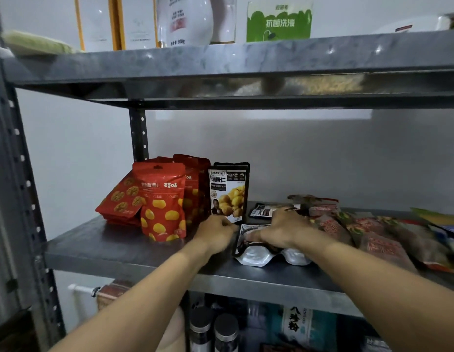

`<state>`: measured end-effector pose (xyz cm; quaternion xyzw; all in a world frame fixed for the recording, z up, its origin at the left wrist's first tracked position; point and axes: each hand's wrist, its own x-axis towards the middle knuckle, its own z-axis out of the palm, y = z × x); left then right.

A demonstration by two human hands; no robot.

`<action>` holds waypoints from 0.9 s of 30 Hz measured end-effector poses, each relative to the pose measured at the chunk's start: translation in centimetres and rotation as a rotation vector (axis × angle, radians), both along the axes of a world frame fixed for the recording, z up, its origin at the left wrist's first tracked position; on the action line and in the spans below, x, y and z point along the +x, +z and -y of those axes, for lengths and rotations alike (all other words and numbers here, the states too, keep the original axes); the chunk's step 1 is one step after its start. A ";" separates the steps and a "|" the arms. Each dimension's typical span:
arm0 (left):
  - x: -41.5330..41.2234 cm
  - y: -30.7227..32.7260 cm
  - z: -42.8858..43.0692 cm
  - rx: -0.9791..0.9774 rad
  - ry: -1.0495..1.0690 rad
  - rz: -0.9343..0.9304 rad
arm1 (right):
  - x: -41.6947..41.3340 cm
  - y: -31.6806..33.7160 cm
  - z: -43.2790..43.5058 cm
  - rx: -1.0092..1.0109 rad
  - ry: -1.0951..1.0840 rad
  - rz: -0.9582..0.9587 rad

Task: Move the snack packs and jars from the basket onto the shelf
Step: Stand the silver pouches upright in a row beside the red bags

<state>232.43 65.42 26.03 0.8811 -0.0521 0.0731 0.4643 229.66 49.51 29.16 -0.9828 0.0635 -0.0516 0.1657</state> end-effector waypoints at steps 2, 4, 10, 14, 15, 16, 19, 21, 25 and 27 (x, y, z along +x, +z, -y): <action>-0.3 0.0 0.9 -0.016 -0.075 -0.033 | 0.0 0.0 0.2 -0.035 -0.003 -0.020; -0.9 0.0 2.0 -0.076 -0.142 -0.072 | -0.3 0.2 0.6 -0.047 0.000 -0.039; -2.0 -0.7 4.3 -0.296 -0.075 -0.075 | -1.8 0.6 2.3 0.045 0.005 -0.054; -2.1 -0.5 4.7 -0.463 -0.057 -0.123 | -2.2 0.2 2.7 0.188 0.004 -0.031; -2.0 -0.4 4.7 -0.486 -0.045 -0.125 | -2.3 0.2 2.8 0.254 0.003 -0.009; -1.9 -0.2 4.6 -0.512 -0.040 -0.120 | -2.4 0.3 2.9 0.332 0.005 0.027; -2.6 0.8 3.8 -0.574 -0.086 -0.045 | -3.0 0.7 2.5 0.506 -0.008 0.130; -2.9 1.4 2.9 -0.580 -0.137 0.059 | -3.2 0.8 1.7 0.584 0.010 0.213; -2.8 1.5 0.8 -0.539 -0.204 0.219 | -2.8 0.2 -0.3 0.671 0.090 0.319; -2.2 0.7 -0.3 -0.506 -0.183 0.263 | -2.5 -0.3 -1.6 0.704 0.112 0.343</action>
